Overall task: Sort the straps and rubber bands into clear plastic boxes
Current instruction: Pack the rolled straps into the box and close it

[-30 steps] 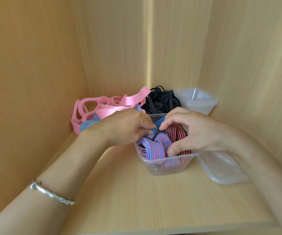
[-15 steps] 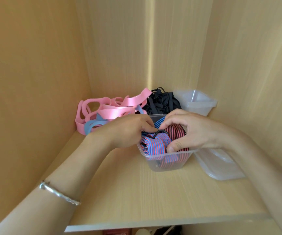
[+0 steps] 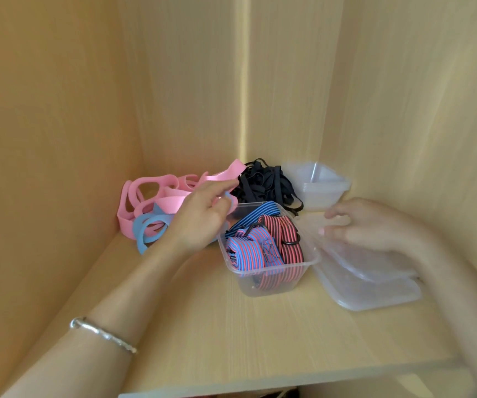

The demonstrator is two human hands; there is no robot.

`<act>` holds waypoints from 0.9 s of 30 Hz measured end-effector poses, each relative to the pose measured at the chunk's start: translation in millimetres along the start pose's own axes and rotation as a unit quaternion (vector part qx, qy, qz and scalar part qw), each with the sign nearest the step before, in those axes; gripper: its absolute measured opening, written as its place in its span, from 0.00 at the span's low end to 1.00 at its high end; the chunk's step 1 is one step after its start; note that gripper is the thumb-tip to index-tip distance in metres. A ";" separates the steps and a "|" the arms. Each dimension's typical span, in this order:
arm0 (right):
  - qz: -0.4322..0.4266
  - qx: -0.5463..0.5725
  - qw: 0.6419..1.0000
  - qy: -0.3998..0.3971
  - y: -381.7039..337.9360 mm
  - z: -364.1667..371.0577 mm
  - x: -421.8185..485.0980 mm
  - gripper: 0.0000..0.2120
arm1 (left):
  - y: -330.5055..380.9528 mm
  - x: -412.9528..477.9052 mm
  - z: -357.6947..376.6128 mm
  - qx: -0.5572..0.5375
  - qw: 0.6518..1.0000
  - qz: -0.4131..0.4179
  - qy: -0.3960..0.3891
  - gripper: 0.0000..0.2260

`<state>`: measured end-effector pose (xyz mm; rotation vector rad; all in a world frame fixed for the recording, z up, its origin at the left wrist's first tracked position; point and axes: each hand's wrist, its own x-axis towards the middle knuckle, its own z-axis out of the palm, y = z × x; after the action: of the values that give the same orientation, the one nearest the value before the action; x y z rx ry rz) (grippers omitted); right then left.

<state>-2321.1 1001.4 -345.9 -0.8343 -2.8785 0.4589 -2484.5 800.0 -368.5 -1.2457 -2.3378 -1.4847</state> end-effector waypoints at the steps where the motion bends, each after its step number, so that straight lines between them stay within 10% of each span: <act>1: 0.026 -0.020 0.999 -0.019 1.9 -1.1 -2.0 0.27 | 0.3 -1.2 0.7 -0.008 1.000 -0.011 -0.017 0.16; 7: 0.025 0.058 0.991 -0.119 -0.4 4.7 -7.1 0.46 | 10.2 -12.4 10.7 -0.010 0.983 -0.011 -0.184 0.20; 11: 0.024 -0.047 0.994 -0.092 -4.4 16.8 -2.3 0.40 | 10.4 -10.7 13.0 -0.016 0.981 -0.018 -0.192 0.26; 18: 0.041 -0.035 0.996 0.075 -14.7 5.8 -2.9 0.17 | 10.4 -12.8 10.4 -0.136 0.980 -0.047 -0.135 0.30; 27: -0.027 -0.067 0.969 0.235 -78.2 -20.8 -32.8 0.12 | -5.6 6.9 3.9 -0.303 0.935 -0.177 0.058 0.19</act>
<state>-2329.0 926.3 -302.1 -0.7578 -2.4997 0.0458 -2491.6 806.0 -371.2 -0.7968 -2.1752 -2.4539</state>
